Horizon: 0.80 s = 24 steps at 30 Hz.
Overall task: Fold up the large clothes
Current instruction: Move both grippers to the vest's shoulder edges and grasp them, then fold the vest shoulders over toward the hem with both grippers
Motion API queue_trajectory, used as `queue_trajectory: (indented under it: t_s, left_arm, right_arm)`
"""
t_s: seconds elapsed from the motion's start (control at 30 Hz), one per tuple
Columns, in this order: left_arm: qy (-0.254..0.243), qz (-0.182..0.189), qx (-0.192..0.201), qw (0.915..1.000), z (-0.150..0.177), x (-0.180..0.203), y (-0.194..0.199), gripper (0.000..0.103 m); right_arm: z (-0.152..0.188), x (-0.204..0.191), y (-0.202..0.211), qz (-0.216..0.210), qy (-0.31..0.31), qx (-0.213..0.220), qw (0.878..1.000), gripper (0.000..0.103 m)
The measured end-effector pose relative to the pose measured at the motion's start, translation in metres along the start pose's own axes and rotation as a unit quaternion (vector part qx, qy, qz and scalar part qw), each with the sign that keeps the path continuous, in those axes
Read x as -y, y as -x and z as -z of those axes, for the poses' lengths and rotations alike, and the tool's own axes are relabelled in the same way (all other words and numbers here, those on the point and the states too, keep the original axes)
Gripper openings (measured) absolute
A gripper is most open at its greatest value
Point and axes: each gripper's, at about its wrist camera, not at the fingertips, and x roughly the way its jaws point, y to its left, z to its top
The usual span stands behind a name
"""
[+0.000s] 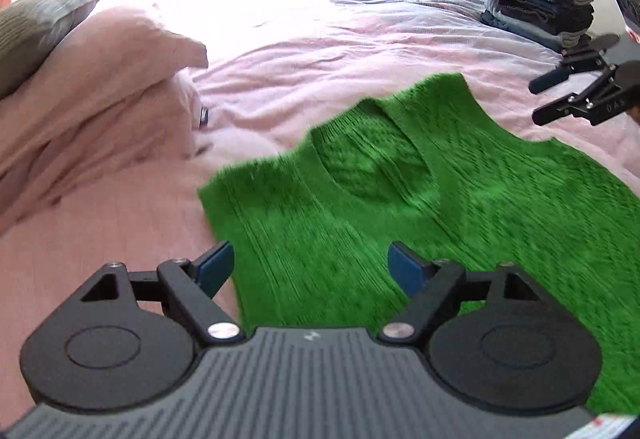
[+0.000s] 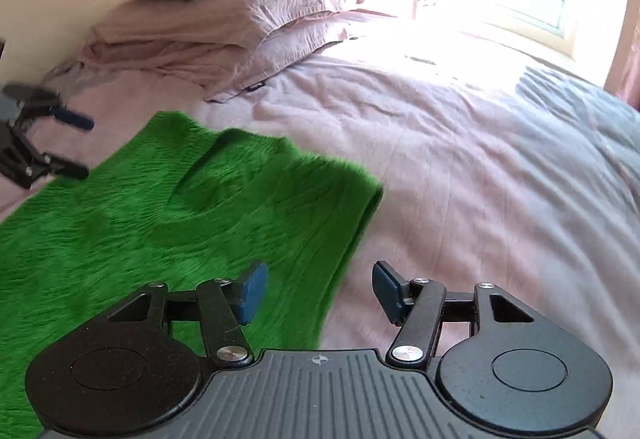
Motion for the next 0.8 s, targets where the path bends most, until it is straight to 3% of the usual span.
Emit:
queue_trajectory:
  t_s: [0.2, 0.3, 0.4, 0.47, 0.5, 0.57, 0.67, 0.8]
  left_arm:
    - [-0.027, 0.007, -0.011, 0.9996, -0.038, -0.041, -0.061, 0.08]
    - [-0.007, 0.019, -0.033, 0.9992, -0.043, -0.062, -0.09, 0.067]
    - [-0.007, 0.025, -0.063, 0.9977, -0.04, -0.072, -0.115, 0.054]
    - [-0.003, 0.041, -0.072, 0.9965, -0.035, -0.073, -0.121, 0.039]
    - [0.0, 0.046, -0.067, 0.9967, -0.033, -0.073, -0.12, 0.035]
    - [-0.004, 0.052, -0.053, 0.9972, -0.03, -0.068, -0.112, 0.01]
    - [-0.001, 0.038, -0.009, 0.9992, -0.025, -0.061, -0.081, 0.008]
    - [0.022, 0.032, 0.067, 0.997, -0.011, -0.046, -0.008, 0.008]
  right_arm:
    - [-0.037, 0.036, -0.05, -0.02, 0.003, -0.006, 1.0, 0.053]
    - [-0.038, 0.049, -0.07, -0.042, -0.015, -0.012, 0.999, 0.048]
    - [-0.037, 0.058, -0.086, -0.062, -0.04, -0.017, 0.997, 0.032]
    - [-0.034, 0.059, -0.089, -0.076, -0.052, -0.014, 0.996, 0.01]
    - [-0.032, 0.058, -0.086, -0.08, -0.054, -0.002, 0.995, 0.006]
    - [-0.028, 0.052, -0.073, -0.076, -0.048, 0.029, 0.996, 0.005]
    - [-0.023, 0.035, -0.036, -0.059, -0.038, 0.082, 0.994, 0.005]
    - [-0.005, -0.002, 0.035, -0.036, 0.002, 0.156, 0.987, 0.005]
